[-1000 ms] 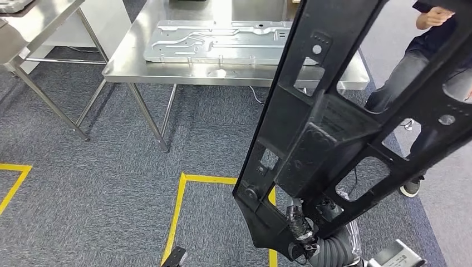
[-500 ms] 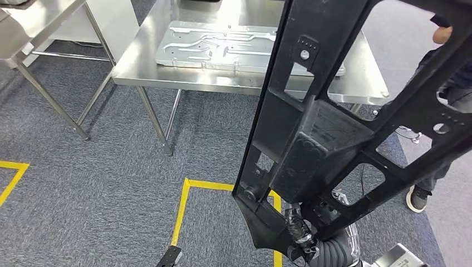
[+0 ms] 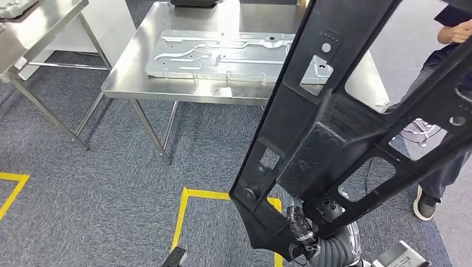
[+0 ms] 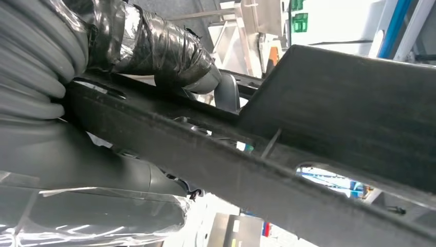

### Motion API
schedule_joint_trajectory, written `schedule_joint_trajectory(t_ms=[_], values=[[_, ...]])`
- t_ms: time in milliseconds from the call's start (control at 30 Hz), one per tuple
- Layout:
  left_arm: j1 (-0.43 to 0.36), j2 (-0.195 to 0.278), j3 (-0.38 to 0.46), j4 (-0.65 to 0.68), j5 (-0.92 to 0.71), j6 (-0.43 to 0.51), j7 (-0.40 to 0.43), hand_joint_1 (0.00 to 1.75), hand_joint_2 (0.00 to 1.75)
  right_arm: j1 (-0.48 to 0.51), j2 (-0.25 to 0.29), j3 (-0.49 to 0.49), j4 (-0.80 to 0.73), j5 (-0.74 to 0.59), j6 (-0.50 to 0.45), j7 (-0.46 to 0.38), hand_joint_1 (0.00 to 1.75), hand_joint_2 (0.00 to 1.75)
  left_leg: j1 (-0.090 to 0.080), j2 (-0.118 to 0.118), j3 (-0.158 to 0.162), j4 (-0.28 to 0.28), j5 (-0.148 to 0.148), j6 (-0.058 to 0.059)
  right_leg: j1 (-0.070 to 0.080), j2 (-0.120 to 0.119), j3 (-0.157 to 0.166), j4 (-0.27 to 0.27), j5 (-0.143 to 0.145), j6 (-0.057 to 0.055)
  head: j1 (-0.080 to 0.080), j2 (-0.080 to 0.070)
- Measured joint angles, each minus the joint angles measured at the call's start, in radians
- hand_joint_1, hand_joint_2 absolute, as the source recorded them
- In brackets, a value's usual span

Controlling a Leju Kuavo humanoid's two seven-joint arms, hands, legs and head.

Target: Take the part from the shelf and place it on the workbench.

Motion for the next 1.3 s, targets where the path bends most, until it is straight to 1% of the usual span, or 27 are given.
schedule_joint_trajectory(t_ms=[67,133,200,267,333,400,433,467,500,567,600,633,667,767,800,833,900,933,967,1000,1033,1067,1100,1167,1200,1267,1300], values=[[0.001,0.000,0.000,0.000,0.001,0.000,0.000,0.00,1.75,0.000,0.000,0.000,0.000,0.000,0.000,0.000,1.75,1.75,-0.001,0.005,0.027,-0.120,0.098,0.000,-0.003,0.000,0.025,0.001,-0.021,0.009,0.001,0.000],[0.000,0.000,-0.001,0.000,0.003,-0.001,-0.001,0.00,1.75,-0.002,0.000,0.000,0.001,0.000,0.001,-0.001,1.75,1.75,-0.006,0.009,0.045,-0.179,0.145,0.011,-0.002,-0.001,0.038,0.002,-0.037,0.023,0.000,0.000],[0.000,0.000,-0.001,0.000,0.004,-0.001,-0.002,0.00,1.75,-0.003,0.001,0.000,0.001,0.000,0.001,-0.001,1.75,1.75,-0.008,0.007,0.054,-0.185,0.143,0.027,0.000,-0.001,0.046,0.010,-0.038,0.036,-0.001,0.000],[0.001,0.001,-0.001,0.000,0.004,-0.001,-0.003,0.00,1.75,-0.003,0.001,0.000,0.001,-0.001,0.001,0.000,1.75,1.75,-0.005,0.004,0.072,-0.197,0.145,0.039,-0.001,-0.002,0.036,0.047,-0.037,0.043,0.000,0.000],[-0.002,0.002,-0.002,0.000,0.004,0.000,-0.005,0.00,1.75,-0.004,0.001,-0.001,0.001,-0.001,0.001,-0.001,1.75,1.75,-0.005,0.003,0.090,-0.206,0.140,0.048,-0.002,-0.001,-0.019,0.140,-0.064,0.046,0.002,0.000],[-0.004,0.002,-0.002,0.000,0.004,0.000,-0.007,0.00,1.75,-0.004,0.001,-0.001,0.001,-0.001,0.001,-0.001,1.75,1.75,-0.006,0.002,0.100,-0.208,0.130,0.055,0.000,-0.001,-0.102,0.254,-0.119,0.048,0.004,0.000],[-0.003,0.002,-0.002,0.000,0.004,-0.001,-0.008,0.00,1.75,-0.003,0.001,-0.001,0.001,-0.001,0.001,-0.001,1.75,1.75,-0.007,0.001,0.106,-0.208,0.124,0.056,0.001,-0.001,-0.137,0.287,-0.138,0.049,0.004,0.000],[-0.001,0.001,-0.002,0.000,0.004,-0.001,-0.008,0.00,1.75,-0.002,0.001,-0.001,0.001,-0.001,0.001,-0.001,1.75,1.75,-0.008,0.000,0.114,-0.208,0.117,0.056,0.001,-0.001,-0.157,0.290,-0.139,0.050,0.004,0.000],[0.000,0.001,-0.002,0.000,0.004,-0.001,-0.008,0.00,1.75,-0.002,0.001,-0.001,0.001,-0.001,0.001,-0.001,1.75,1.75,-0.008,-0.001,0.125,-0.208,0.109,0.056,0.001,-0.001,-0.161,0.263,-0.118,0.050,0.004,0.000],[0.001,0.001,-0.002,0.000,0.004,-0.001,-0.008,0.00,1.75,-0.002,0.001,-0.001,0.001,-0.001,0.001,-0.001,1.75,1.75,-0.009,-0.003,0.146,-0.208,0.091,0.052,0.001,-0.001,-0.141,0.144,-0.015,0.043,0.005,0.000],[0.000,0.001,-0.002,0.000,0.004,-0.001,-0.007,0.00,1.75,-0.002,0.001,-0.001,0.002,-0.001,0.001,-0.001,1.75,1.75,-0.010,-0.004,0.154,-0.207,0.083,0.048,0.003,-0.001,-0.132,0.090,0.026,0.039,0.006,0.000],[-0.002,0.001,-0.002,0.000,0.004,-0.002,-0.007,0.00,1.75,-0.001,0.001,-0.001,0.002,-0.001,0.001,-0.001,1.75,1.75,-0.012,-0.006,0.158,-0.207,0.074,0.043,0.006,-0.002,-0.124,0.052,0.056,0.035,0.007,0.000],[-0.003,0.001,-0.002,0.000,0.004,-0.002,-0.007,0.00,1.75,0.000,0.001,-0.001,0.003,-0.002,0.001,-0.001,1.75,1.75,-0.013,-0.006,0.163,-0.203,0.069,0.037,0.007,-0.001,-0.121,0.035,0.066,0.030,0.008,0.000],[-0.005,0.001,-0.002,0.000,0.004,-0.003,-0.008,0.00,1.75,-0.002,0.002,-0.001,0.003,-0.003,0.002,-0.001,1.75,1.75,-0.013,-0.005,0.167,-0.179,0.061,0.021,0.005,0.000,-0.095,0.022,0.058,0.013,0.008,0.000],[-0.006,0.001,-0.002,0.000,0.004,-0.003,-0.008,0.00,1.75,-0.003,0.002,-0.001,0.002,-0.003,0.003,-0.002,1.75,1.75,-0.011,-0.003,0.153,-0.149,0.054,0.017,0.004,0.000,-0.085,0.020,0.053,0.007,0.008,0.000],[-0.007,0.001,-0.002,0.000,0.004,-0.003,-0.008,0.00,1.75,-0.003,0.002,-0.001,0.002,-0.003,0.005,-0.003,1.75,1.75,-0.010,-0.002,0.126,-0.102,0.040,0.013,0.004,-0.001,-0.076,0.018,0.048,0.001,0.007,0.000],[-0.008,0.001,-0.002,0.000,0.004,-0.003,-0.008,0.00,1.75,-0.004,0.003,-0.001,0.002,-0.004,0.008,-0.006,1.75,1.75,-0.008,0.000,0.047,0.019,-0.006,0.006,0.004,-0.001,-0.064,0.017,0.035,-0.005,0.006,0.000],[-0.007,0.000,-0.002,0.000,0.004,-0.003,-0.008,0.00,1.75,-0.003,0.003,-0.001,0.002,-0.006,0.009,-0.008,1.75,1.75,-0.007,0.001,0.011,0.059,-0.022,0.003,0.004,0.000,-0.056,0.017,0.028,-0.005,0.006,0.000],[-0.005,0.000,-0.002,0.000,0.004,-0.003,-0.008,0.00,1.75,-0.003,0.003,-0.001,0.002,-0.008,0.010,-0.011,1.75,1.75,-0.007,0.001,-0.011,0.071,-0.021,0.003,0.004,0.001,-0.047,0.017,0.020,-0.005,0.006,0.000],[-0.004,0.000,-0.002,0.000,0.004,-0.003,-0.007,0.00,1.75,-0.003,0.003,-0.001,0.002,-0.012,0.011,-0.012,1.75,1.75,-0.007,0.001,-0.015,0.048,0.001,0.004,0.004,0.002,-0.035,0.017,0.012,-0.005,0.006,0.000],[-0.003,0.000,-0.002,0.000,0.004,-0.003,-0.007,0.00,1.75,-0.003,0.003,-0.001,0.002,-0.015,0.011,-0.014,1.75,1.75,-0.008,0.001,-0.007,-0.002,0.041,0.008,0.004,0.003,-0.023,0.016,0.003,-0.004,0.006,0.000],[-0.002,0.000,-0.002,0.000,0.004,-0.003,-0.007,0.00,1.75,-0.003,0.003,-0.001,0.002,-0.017,0.012,-0.015,1.75,1.75,-0.011,0.002,0.009,-0.070,0.095,0.015,0.004,0.003,-0.012,0.016,-0.007,-0.002,0.006,0.000],[-0.002,0.000,-0.002,0.000,0.004,-0.003,-0.006,0.00,1.75,-0.002,0.003,-0.001,0.003,-0.019,0.012,-0.016,1.75,1.75,-0.016,0.003,0.022,-0.124,0.130,0.021,0.004,0.004,-0.001,0.015,-0.016,0.001,0.007,0.000],[-0.002,0.002,-0.002,0.000,0.004,-0.003,-0.005,0.00,1.75,-0.002,0.004,-0.001,0.004,-0.022,0.013,-0.017,1.75,1.75,-0.026,0.001,0.040,-0.187,0.157,0.036,0.005,0.004,0.013,0.014,-0.029,0.012,0.008,0.000],[-0.001,0.002,-0.002,0.000,0.004,-0.003,-0.004,0.00,1.75,-0.002,0.004,-0.001,0.004,-0.024,0.014,-0.017,1.75,1.75,-0.028,0.000,0.047,-0.192,0.148,0.041,0.006,0.005,0.021,0.014,-0.030,0.018,0.008,0.000],[0.003,0.002,-0.002,0.000,0.003,-0.003,-0.002,0.00,1.75,-0.002,0.004,-0.002,0.004,-0.027,0.014,-0.017,1.75,1.75,-0.022,-0.001,0.077,-0.217,0.154,0.051,0.008,0.004,0.032,0.023,-0.033,0.027,0.009,0.000],[0.003,0.002,-0.003,0.000,0.003,-0.003,-0.001,0.00,1.75,-0.003,0.004,-0.002,0.004,-0.028,0.014,-0.017,1.75,1.75,-0.020,0.000,0.094,-0.226,0.151,0.054,0.007,0.004,0.026,0.043,-0.039,0.030,0.010,0.000]])
